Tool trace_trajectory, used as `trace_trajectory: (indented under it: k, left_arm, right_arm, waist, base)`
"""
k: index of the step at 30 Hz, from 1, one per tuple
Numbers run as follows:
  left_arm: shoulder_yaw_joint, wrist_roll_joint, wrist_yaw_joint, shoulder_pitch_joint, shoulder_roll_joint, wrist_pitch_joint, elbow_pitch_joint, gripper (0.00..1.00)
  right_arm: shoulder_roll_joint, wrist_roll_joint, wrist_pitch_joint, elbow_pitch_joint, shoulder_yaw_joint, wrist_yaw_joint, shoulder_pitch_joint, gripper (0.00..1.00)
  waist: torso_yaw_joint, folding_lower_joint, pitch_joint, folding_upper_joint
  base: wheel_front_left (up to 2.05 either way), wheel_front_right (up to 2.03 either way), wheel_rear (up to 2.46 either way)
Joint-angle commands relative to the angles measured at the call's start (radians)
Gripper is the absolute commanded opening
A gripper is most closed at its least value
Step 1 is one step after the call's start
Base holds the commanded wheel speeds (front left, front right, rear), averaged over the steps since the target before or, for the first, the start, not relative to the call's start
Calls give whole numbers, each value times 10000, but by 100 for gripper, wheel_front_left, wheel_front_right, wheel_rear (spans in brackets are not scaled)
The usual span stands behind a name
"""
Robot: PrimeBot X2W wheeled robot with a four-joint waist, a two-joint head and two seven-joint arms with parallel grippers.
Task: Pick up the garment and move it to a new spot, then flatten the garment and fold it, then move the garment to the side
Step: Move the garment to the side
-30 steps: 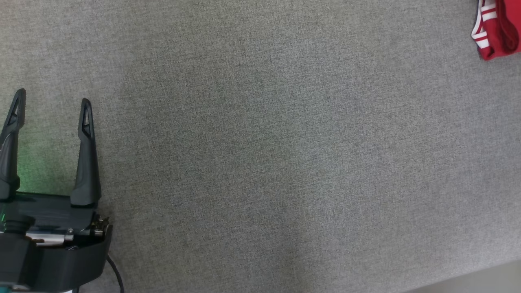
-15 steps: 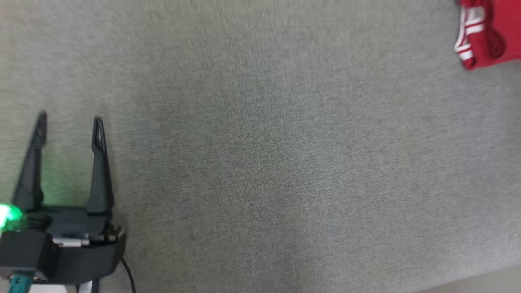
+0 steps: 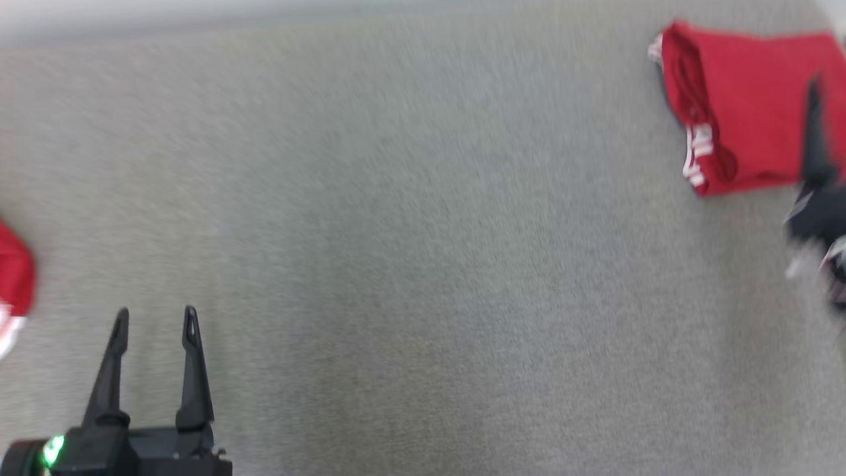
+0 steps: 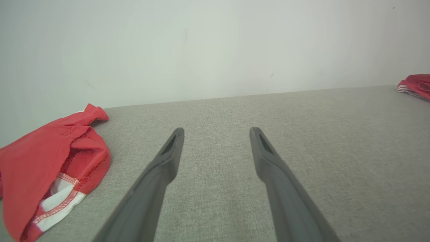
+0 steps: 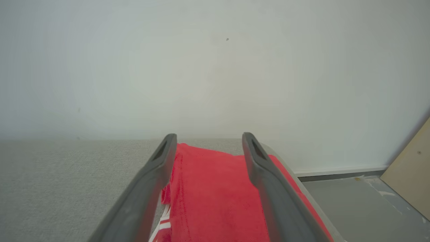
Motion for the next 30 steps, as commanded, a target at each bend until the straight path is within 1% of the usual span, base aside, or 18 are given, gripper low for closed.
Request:
trace_trajectory:
  k: [1,2,4,5,9,16,21,23,27,30]
  left_arm:
    - [14,-38,33,259,-70,-32,96,100]
    - [-34,-42,-9,408,-117,-31,229,100]
    - [-84,-17,-53,492,-140,-32,405,100]
    - [-84,-17,-53,492,-140,-32,405,100]
    - [-117,-57,-60,652,-224,-34,695,100]
    - [-49,-110,-18,960,-248,-35,1179,100]
    - [-51,-126,24,1208,-293,-35,1451,100]
    - [-68,-123,23,1221,-299,-35,1515,100]
    - [-44,-136,61,1307,-296,-35,1656,100]
    - [-62,-75,85,1384,-254,-36,1786,100]
  right_arm:
    - [224,58,3,-242,-172,-25,672,100]
    - [644,65,1,-717,-493,-25,1555,100]
    - [1027,-36,12,-1185,-722,-25,2454,100]
    - [1027,-36,12,-1185,-722,-25,2454,100]
    - [1596,-118,122,-2142,-1239,-25,4024,100]
    - [2586,-595,512,-4090,-1466,-25,6174,100]
    - [3487,-942,789,-5281,-1656,-25,7409,100]
    - [3730,-1071,845,-5636,-1780,-25,7813,100]
    - [4247,-1340,767,-6022,-1853,-25,8393,100]
    - [4477,-1562,703,-6159,-1872,-25,8676,100]
  waist:
    - [969,3,-1612,1]
    - [1124,3,-1898,1]
    - [1263,3,-2161,1]
    - [1263,3,-2161,1]
    - [1434,3,-2600,1]
    - [1354,3,-3163,1]
    - [1321,3,-3492,1]
    - [1348,3,-3571,1]
    - [1371,3,-3769,1]
    - [1369,3,-3900,1]
  base:
    - [0,0,0]
    - [0,0,0]
    - [0,0,0]
    - [0,0,0]
    - [0,0,0]
    - [0,0,0]
    - [0,0,0]
    - [0,0,0]
    - [0,0,0]
    - [0,0,0]
